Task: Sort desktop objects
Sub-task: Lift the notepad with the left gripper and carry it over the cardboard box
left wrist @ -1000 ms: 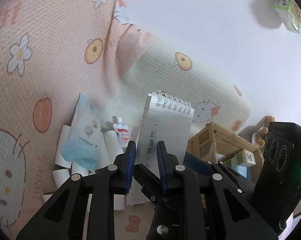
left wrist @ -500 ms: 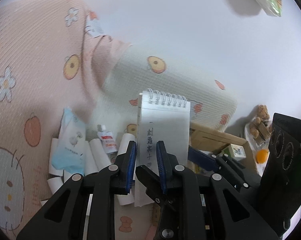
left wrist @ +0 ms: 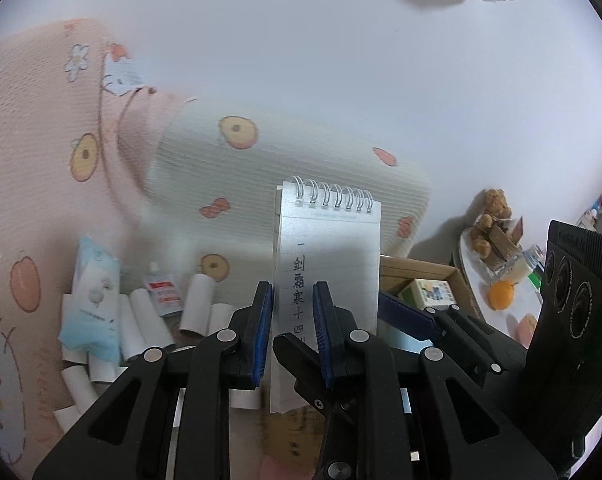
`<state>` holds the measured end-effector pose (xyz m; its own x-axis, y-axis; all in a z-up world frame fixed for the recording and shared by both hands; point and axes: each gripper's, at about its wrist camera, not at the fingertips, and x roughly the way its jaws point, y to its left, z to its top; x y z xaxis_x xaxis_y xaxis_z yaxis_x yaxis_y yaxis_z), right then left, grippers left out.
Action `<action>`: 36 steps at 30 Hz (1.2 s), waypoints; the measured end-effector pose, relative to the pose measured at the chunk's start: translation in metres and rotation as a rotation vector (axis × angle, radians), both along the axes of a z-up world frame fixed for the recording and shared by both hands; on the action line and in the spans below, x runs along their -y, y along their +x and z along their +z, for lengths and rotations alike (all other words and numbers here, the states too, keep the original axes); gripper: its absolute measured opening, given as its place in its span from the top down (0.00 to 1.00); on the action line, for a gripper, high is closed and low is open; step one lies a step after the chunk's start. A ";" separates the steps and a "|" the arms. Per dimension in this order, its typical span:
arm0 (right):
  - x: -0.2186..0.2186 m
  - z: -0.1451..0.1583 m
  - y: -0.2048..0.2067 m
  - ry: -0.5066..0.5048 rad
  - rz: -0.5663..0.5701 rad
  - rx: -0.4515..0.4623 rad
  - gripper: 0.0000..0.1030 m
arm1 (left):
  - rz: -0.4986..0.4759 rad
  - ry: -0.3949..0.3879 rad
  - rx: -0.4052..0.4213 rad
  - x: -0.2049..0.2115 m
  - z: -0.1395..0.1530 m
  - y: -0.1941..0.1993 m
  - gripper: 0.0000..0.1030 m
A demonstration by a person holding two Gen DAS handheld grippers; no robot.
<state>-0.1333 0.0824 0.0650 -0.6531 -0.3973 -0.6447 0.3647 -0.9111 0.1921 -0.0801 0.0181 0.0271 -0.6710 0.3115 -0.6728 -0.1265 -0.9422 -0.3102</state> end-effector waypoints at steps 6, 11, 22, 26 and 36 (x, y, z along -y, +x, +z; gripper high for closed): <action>-0.026 -0.001 0.004 -0.002 -0.044 0.000 0.30 | -0.037 0.003 0.004 -0.031 0.001 -0.003 0.78; -0.052 -0.006 0.007 -0.004 -0.094 0.014 0.30 | -0.079 0.001 0.015 -0.060 -0.004 -0.005 0.78; -0.111 -0.016 0.014 -0.014 -0.215 0.039 0.30 | -0.192 -0.034 0.016 -0.119 -0.008 -0.017 0.78; -0.127 -0.011 0.011 -0.024 -0.252 0.035 0.30 | -0.222 -0.029 0.009 -0.135 -0.005 -0.024 0.78; -0.153 -0.027 0.016 0.014 -0.295 0.111 0.30 | -0.285 0.002 0.102 -0.164 -0.034 -0.030 0.78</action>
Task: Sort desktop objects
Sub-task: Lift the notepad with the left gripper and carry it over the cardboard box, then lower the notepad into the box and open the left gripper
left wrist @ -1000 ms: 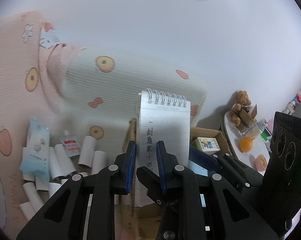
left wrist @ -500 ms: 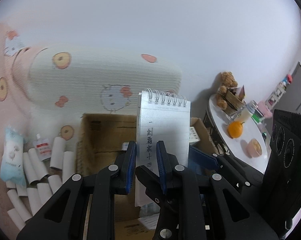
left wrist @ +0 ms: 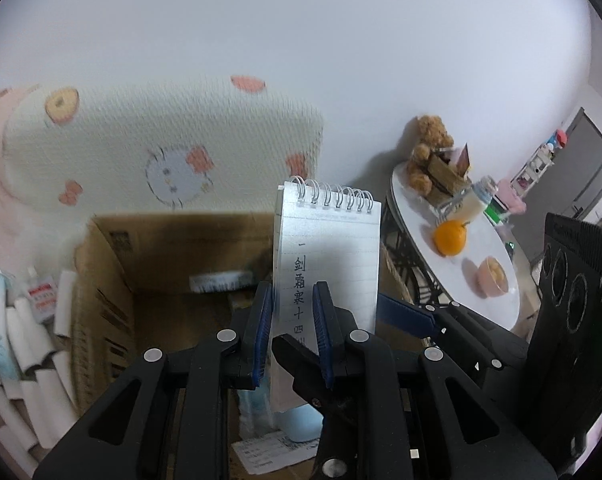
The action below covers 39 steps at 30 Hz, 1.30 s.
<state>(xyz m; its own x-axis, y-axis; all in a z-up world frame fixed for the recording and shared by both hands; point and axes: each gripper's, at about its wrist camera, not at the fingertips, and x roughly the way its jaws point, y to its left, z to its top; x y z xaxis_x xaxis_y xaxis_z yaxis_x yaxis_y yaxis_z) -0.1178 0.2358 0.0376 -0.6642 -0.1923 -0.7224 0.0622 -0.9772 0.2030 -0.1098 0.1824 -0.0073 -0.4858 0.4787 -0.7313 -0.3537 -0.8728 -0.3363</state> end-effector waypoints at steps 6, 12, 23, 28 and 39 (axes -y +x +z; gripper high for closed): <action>-0.010 -0.027 0.004 0.023 -0.009 0.079 0.30 | -0.023 -0.023 0.053 -0.015 -0.024 -0.005 0.78; -0.024 -0.042 0.007 0.028 -0.007 0.147 0.30 | -0.062 0.011 0.134 -0.025 -0.042 -0.014 0.78; -0.034 -0.063 0.005 0.104 0.016 0.240 0.30 | -0.087 0.017 0.273 -0.042 -0.073 -0.024 0.78; -0.037 -0.066 0.006 0.131 0.025 0.266 0.30 | -0.104 0.052 0.367 -0.045 -0.091 -0.027 0.78; -0.043 -0.059 0.018 0.169 0.050 0.278 0.30 | -0.140 0.066 0.411 -0.049 -0.096 -0.024 0.79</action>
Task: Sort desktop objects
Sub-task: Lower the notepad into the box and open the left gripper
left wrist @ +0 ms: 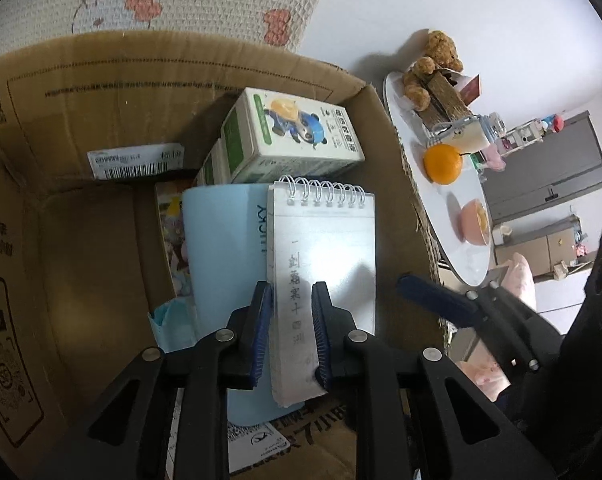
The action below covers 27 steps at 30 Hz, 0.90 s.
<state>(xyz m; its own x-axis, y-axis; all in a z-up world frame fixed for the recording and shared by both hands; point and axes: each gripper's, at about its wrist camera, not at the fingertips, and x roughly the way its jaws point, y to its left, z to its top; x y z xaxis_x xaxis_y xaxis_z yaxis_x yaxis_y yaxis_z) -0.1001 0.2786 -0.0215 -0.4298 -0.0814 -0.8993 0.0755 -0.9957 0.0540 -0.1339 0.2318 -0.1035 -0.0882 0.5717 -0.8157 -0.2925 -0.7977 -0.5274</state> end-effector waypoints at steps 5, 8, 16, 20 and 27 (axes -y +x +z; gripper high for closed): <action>0.002 0.004 0.006 0.037 0.030 0.004 0.30 | 0.027 -0.002 0.007 0.008 0.000 0.000 0.75; 0.006 0.002 0.009 0.051 0.045 0.021 0.30 | 0.035 0.017 0.051 0.012 -0.006 0.000 0.76; 0.013 -0.006 0.010 0.094 0.081 0.040 0.43 | 0.030 0.072 0.120 0.009 -0.014 0.001 0.87; 0.014 -0.005 0.009 0.149 0.088 0.045 0.52 | -0.001 0.108 0.166 0.005 -0.019 0.007 0.90; 0.009 -0.014 0.013 0.118 0.075 0.067 0.53 | -0.014 0.066 0.077 0.001 -0.007 0.014 0.90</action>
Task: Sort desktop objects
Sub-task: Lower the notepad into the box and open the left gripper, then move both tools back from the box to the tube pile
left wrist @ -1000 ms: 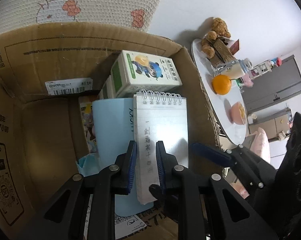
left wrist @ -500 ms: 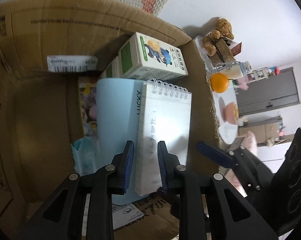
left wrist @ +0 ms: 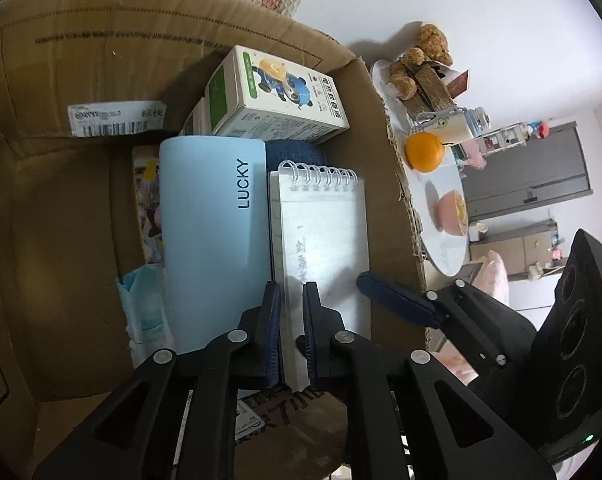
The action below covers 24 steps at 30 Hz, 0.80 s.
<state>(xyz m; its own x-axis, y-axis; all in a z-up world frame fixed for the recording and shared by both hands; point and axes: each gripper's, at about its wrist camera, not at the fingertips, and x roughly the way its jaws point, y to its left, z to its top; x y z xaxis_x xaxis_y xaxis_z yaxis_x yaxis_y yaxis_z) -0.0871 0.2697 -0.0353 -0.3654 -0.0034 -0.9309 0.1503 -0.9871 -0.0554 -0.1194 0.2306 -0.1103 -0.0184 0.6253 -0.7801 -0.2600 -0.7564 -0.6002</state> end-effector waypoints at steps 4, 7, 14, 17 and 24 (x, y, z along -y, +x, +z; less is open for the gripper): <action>-0.002 0.006 0.004 -0.008 -0.034 -0.010 0.53 | 0.023 -0.038 -0.142 0.018 0.027 0.008 0.89; -0.002 0.016 0.011 -0.025 -0.067 -0.032 0.52 | 0.093 -0.038 -0.277 0.043 0.056 0.020 0.89; 0.010 0.049 0.028 -0.079 -0.121 -0.144 0.52 | 0.409 -0.130 -0.421 0.109 0.088 0.036 0.87; 0.018 0.066 0.030 -0.113 -0.114 -0.196 0.52 | 0.484 -0.169 -0.420 0.123 0.089 0.040 0.78; 0.042 0.087 0.025 -0.116 -0.094 -0.267 0.52 | 0.493 -0.122 -0.430 0.140 0.092 0.036 0.63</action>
